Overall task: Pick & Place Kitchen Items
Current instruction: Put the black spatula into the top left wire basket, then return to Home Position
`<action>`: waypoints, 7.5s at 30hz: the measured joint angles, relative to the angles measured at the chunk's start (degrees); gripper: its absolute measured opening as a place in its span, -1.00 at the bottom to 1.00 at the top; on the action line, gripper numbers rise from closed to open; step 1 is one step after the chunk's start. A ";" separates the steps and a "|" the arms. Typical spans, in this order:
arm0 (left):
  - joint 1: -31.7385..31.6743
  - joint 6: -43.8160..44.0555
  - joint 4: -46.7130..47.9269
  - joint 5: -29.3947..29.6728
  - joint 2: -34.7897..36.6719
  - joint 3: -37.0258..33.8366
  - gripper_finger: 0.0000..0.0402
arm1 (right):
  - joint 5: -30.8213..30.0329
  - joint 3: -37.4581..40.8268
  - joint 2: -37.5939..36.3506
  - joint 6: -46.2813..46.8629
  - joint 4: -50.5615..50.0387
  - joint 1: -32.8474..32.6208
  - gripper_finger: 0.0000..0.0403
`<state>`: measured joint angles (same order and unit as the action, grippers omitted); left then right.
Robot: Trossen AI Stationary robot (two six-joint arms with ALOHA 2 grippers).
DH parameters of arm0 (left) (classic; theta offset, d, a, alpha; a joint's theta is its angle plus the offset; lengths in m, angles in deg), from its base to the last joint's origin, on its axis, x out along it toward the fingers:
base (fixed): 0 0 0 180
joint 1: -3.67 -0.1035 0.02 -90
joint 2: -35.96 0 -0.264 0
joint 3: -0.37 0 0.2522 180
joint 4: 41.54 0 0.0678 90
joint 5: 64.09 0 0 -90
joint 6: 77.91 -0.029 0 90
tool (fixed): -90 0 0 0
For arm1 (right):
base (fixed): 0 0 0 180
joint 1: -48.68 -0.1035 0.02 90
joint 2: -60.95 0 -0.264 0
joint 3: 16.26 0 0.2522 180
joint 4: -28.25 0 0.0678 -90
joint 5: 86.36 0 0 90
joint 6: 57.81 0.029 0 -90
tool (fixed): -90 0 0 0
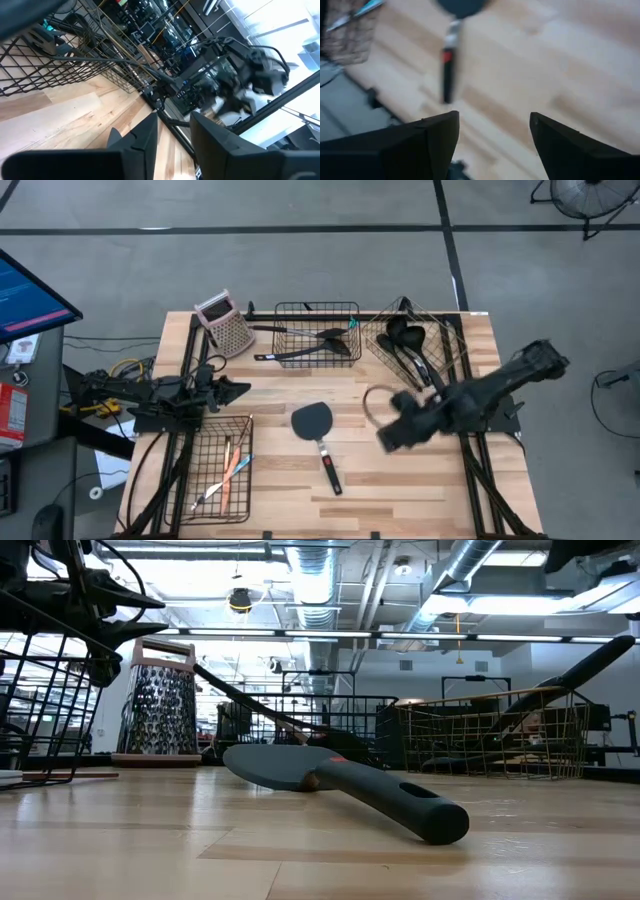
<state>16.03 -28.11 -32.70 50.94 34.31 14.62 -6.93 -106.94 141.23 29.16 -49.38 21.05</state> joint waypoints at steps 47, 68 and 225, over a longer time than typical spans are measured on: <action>0.00 0.00 -0.31 -6.36 -2.99 0.07 -0.31 | 11.39 -28.42 53.06 -17.43 8.97 6.80 -0.26; 0.00 0.00 -0.50 -6.14 -3.82 0.02 -0.31 | 7.04 -28.11 33.11 -25.47 2.20 8.14 -0.51; 0.00 0.17 -14.92 -4.06 -6.99 0.02 -0.31 | -2.85 59.96 -77.54 -77.09 63.80 25.49 0.37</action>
<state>16.03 -27.93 -47.63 46.88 27.32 14.64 -9.79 -46.98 63.69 -47.93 14.41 46.55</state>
